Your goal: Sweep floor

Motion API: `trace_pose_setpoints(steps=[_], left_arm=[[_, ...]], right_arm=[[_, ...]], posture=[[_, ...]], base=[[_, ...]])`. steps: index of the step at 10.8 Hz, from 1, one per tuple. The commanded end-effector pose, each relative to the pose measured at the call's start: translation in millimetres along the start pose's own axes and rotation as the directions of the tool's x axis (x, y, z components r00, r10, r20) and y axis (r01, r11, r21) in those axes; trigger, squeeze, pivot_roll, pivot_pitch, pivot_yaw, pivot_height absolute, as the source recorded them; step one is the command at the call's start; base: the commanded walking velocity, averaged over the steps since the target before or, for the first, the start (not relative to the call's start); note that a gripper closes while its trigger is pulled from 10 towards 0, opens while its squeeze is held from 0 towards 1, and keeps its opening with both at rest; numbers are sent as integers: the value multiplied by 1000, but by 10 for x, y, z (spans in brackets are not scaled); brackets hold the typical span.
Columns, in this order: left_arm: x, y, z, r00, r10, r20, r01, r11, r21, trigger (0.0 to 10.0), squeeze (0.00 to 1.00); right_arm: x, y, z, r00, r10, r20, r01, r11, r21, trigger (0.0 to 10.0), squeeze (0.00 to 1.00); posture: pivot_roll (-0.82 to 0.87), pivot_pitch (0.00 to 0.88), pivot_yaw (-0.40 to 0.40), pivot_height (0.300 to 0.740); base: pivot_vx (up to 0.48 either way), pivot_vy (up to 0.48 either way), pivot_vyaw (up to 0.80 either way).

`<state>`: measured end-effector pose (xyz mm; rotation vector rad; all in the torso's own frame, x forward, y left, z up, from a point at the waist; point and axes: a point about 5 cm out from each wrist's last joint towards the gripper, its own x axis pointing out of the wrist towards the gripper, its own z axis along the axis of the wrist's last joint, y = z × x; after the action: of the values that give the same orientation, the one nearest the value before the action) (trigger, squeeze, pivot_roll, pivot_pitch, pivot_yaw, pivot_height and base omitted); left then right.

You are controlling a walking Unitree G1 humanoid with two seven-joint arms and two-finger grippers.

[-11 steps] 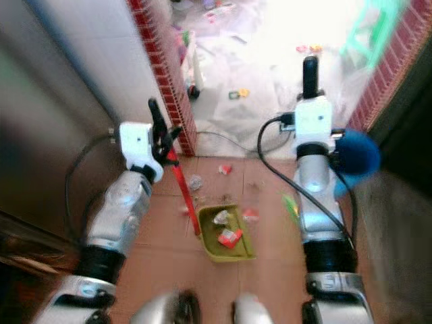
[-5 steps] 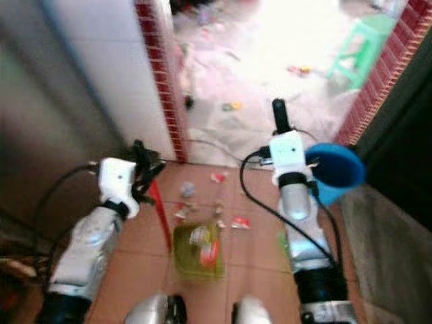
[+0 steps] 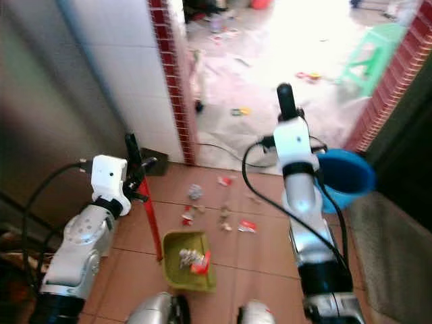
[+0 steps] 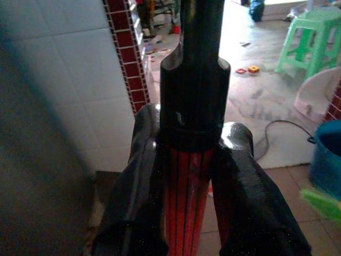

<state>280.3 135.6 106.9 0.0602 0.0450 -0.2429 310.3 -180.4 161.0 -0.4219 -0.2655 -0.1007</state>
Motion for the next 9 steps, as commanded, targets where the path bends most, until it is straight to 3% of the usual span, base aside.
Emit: trace_pose_setpoints(steps=[1, 3, 5, 7, 8, 9], left_arm=[[32, -50, 56, 1000, -9, 26, 10, 999, -32, 10000, 0], [150, -159, 74, 998, -51, 24, 52, 996, -68, 10000, 0], [222, -170, 149, 997, -50, 53, 53, 997, -61, 10000, 0], [92, -62, 134, 997, 51, 61, -46, 996, -73, 10000, 0], [-21, -26, 74, 991, 122, 48, -118, 990, -81, 10000, 0], [-79, 15, 69, 988, 149, 37, -147, 988, -57, 10000, 0]], right_arm=[[-63, -92, 38, 999, -28, 29, 29, 999, -37, 10000, 0], [-103, -199, 40, 995, -101, 4, 101, 994, -44, 10000, 0], [-57, -141, 118, 997, -62, 42, 64, 996, -55, 10000, 0], [51, -2, 132, 999, 32, 44, -31, 999, -34, 10000, 0], [156, 155, 161, 990, 123, 66, -122, 992, -28, 10000, 0], [236, 256, 202, 988, 136, 73, -136, 991, -6, 10000, 0]], posture=[[-180, 5, 156, 740], [-234, 5, 163, 740], [-206, 7, 140, 740], [-129, 3, 28, 740], [-52, 0, -40, 740], [-24, 0, -56, 740]], base=[[0, 0, 0], [0, 0, 0], [0, 0, 0], [0, 0, 0], [0, 0, 0], [0, 0, 0]])
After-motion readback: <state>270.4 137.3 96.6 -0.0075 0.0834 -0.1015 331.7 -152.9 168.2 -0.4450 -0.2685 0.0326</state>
